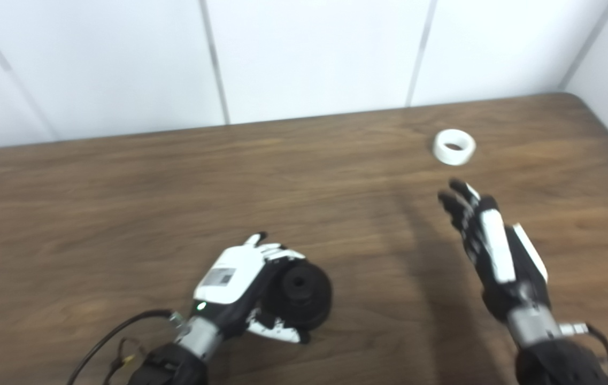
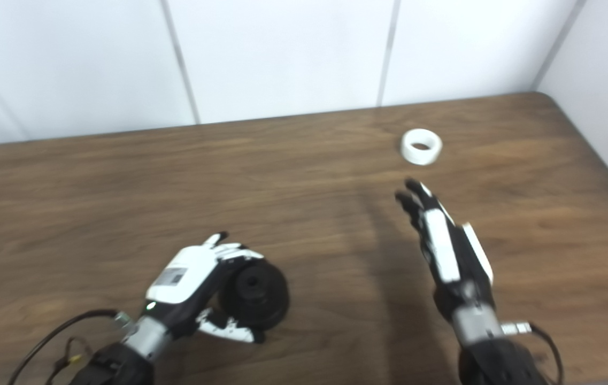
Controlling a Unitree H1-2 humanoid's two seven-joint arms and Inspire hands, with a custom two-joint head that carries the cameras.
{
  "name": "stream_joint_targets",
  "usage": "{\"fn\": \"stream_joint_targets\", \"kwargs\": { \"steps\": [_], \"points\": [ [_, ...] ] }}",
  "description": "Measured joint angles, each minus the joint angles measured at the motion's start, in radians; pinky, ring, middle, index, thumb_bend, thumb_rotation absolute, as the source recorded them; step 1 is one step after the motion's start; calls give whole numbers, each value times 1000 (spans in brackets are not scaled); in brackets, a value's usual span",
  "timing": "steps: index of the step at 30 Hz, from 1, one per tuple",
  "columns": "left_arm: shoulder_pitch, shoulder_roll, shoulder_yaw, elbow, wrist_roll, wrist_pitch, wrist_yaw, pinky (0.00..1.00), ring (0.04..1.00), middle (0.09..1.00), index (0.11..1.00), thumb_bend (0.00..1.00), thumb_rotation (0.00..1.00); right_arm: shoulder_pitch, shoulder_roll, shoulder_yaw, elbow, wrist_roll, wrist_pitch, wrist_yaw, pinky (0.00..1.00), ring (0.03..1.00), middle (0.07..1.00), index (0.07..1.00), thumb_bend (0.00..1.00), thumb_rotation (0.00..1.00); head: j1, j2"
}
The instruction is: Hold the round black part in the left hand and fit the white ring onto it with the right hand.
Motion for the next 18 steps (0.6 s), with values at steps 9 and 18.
{"fn": "stream_joint_targets", "kwargs": {
  "steps": [9, 18],
  "points": [
    [16, 2, 19, 3, 0, -11, 5, 982, 856, 759, 482, 526, 55, -184, -134, -89, 35, -450, 0, 253, 990, 988, 973, 914, 809, 405, -81, -25],
    [16, 11, 23, 4, 0, -31, 10, 986, 848, 755, 482, 525, 52, -464, -228, -151, 186, -819, 0, 645, 945, 1000, 990, 843, 904, 316, -181, -54]
  ]
}}
